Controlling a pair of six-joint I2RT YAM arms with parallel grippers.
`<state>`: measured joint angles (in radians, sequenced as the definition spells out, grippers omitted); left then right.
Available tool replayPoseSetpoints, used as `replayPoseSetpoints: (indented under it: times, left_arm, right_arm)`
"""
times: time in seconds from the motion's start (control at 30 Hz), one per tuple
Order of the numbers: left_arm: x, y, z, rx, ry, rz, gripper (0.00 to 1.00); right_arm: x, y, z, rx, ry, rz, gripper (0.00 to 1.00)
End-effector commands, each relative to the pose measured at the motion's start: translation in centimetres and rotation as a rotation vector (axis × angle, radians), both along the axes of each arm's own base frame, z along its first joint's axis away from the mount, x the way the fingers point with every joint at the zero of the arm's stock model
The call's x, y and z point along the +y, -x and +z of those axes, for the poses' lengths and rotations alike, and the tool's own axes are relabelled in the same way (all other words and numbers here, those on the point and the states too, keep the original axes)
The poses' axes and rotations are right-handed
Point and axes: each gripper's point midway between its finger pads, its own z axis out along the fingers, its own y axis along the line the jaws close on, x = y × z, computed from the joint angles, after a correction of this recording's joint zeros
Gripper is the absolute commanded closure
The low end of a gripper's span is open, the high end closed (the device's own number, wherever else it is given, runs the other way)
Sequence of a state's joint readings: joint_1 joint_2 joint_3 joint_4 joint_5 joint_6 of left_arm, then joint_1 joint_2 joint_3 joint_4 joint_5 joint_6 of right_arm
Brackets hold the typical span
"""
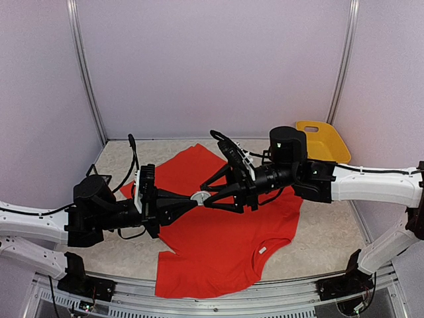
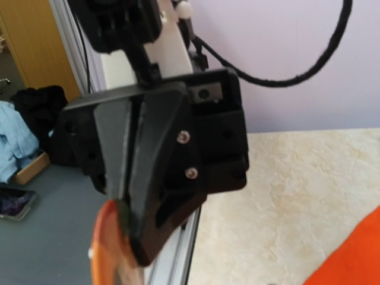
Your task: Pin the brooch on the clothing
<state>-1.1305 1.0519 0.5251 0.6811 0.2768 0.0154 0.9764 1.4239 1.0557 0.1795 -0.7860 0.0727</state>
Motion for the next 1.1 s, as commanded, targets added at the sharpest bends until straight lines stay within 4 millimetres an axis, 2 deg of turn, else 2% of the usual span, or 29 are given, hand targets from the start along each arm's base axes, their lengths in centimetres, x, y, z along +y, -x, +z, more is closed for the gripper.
replayPoseSetpoints:
  times: [0.0,0.2,0.57,0.7,0.9,1.07]
  left_arm:
    - [0.2,0.7,1.8,-0.035,0.053,-0.017,1.00]
    - [0.3,0.6,1.8,-0.040,0.045,-0.005,1.00]
    - [0.2,0.6,2.1,-0.045,0.046,-0.007,1.00]
    - [0.1,0.6,2.0,-0.045,0.042,-0.009,1.00]
    - [0.1,0.4,1.8,-0.040,0.035,-0.002,1.00]
    - [-0.1,0.5,1.7,-0.042,0.028,-0.009,1.00]
  right_arm:
    - [-0.4,0.2,1.5,0.010,-0.064,0.021,0.49]
    - [-0.2,0.6,2.1,0.012,-0.088,0.048,0.43]
    - [0.7,0.5,0.8,0.031,-0.049,0.041,0.48]
    - [0.7,0.5,0.9,0.029,-0.050,0.040,0.50]
    - [0.7,0.8,0.8,0.026,-0.048,0.060,0.46]
    - [0.9,0.7,0.9,0.026,-0.048,0.052,0.51]
